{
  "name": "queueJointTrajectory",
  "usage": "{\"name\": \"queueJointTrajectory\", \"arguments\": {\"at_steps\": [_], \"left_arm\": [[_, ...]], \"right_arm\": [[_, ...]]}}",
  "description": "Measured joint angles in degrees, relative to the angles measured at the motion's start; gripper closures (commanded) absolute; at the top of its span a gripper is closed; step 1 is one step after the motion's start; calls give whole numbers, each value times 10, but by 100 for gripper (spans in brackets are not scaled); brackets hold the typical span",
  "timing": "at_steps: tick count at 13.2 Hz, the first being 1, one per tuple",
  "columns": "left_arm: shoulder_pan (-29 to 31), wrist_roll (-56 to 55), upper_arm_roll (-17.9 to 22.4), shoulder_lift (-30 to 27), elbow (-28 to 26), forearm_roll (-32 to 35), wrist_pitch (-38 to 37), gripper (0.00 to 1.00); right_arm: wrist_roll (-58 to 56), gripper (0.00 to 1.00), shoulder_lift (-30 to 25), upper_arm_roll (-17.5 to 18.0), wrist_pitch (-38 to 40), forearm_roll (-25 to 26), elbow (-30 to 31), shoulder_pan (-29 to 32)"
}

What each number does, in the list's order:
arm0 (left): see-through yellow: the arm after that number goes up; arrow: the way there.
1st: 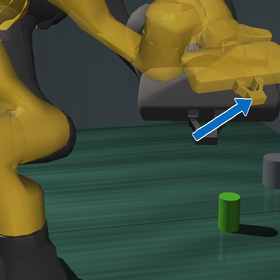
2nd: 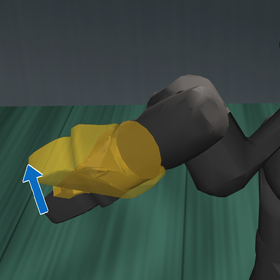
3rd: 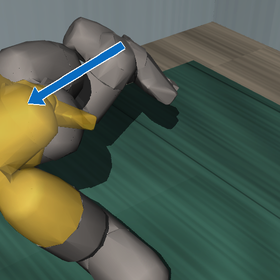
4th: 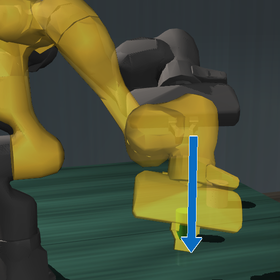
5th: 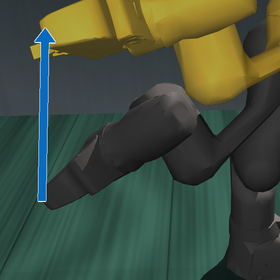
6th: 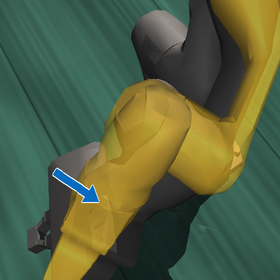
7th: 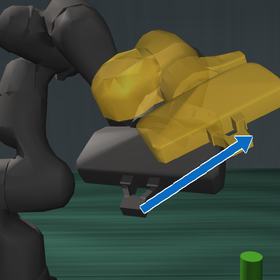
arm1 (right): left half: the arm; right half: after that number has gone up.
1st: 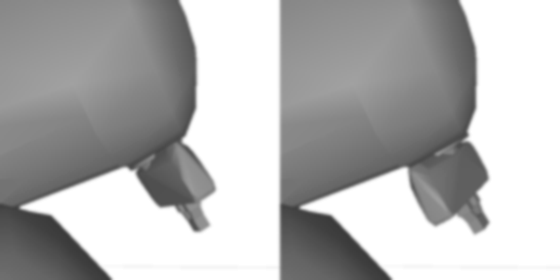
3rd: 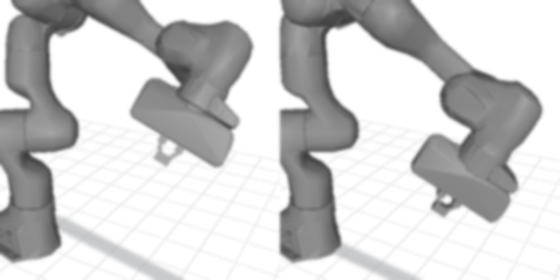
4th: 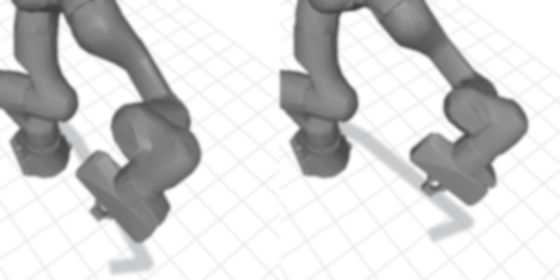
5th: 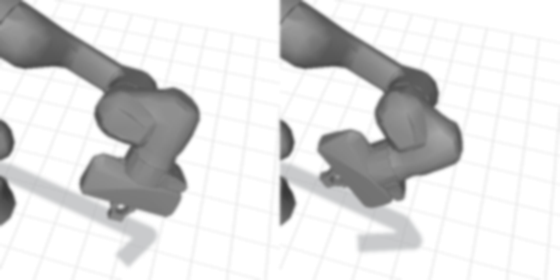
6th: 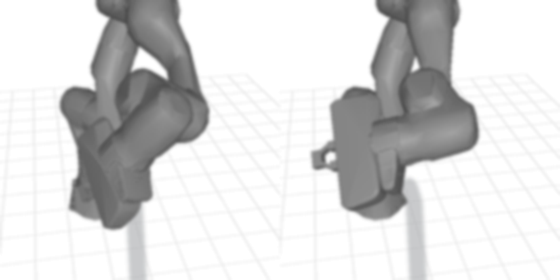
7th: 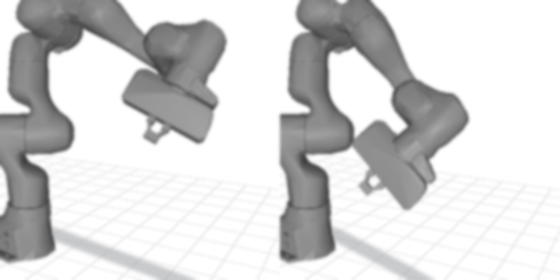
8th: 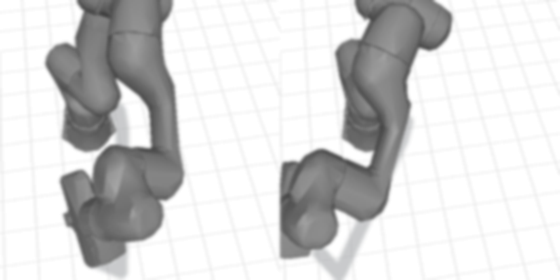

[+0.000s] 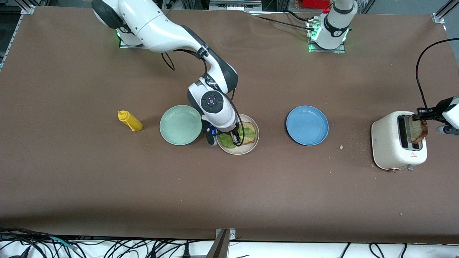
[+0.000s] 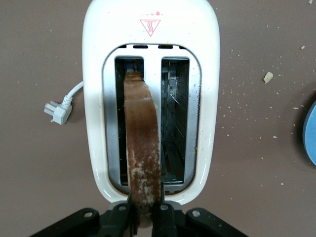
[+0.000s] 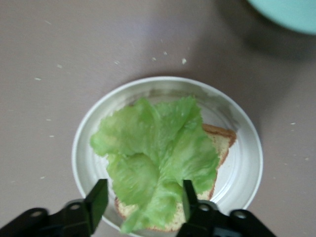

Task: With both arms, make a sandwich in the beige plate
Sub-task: 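Lower the lettuce onto the toast and open the right gripper, then lift the toast from the toaster while the right gripper withdraws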

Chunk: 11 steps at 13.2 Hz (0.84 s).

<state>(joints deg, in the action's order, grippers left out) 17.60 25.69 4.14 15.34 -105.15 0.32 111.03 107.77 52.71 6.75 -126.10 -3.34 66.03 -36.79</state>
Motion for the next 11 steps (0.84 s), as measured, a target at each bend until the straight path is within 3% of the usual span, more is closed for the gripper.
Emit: {"name": "queueJointTrajectory", "arguments": {"at_steps": [5, 8, 11], "left_arm": [[-7, 0, -7, -1, 69, 0, -78, 100], [-21, -1, -7, -5, 124, 0, -145, 100], [-38, -7, -8, -6, 157, 0, -194, 100]], "right_arm": [[-99, 0, -104, -3, 193, 2, -10, 34], [-218, 0, -173, -3, 312, 2, -6, 81], [-355, 0, -235, -5, 385, 2, 13, 138]]}}
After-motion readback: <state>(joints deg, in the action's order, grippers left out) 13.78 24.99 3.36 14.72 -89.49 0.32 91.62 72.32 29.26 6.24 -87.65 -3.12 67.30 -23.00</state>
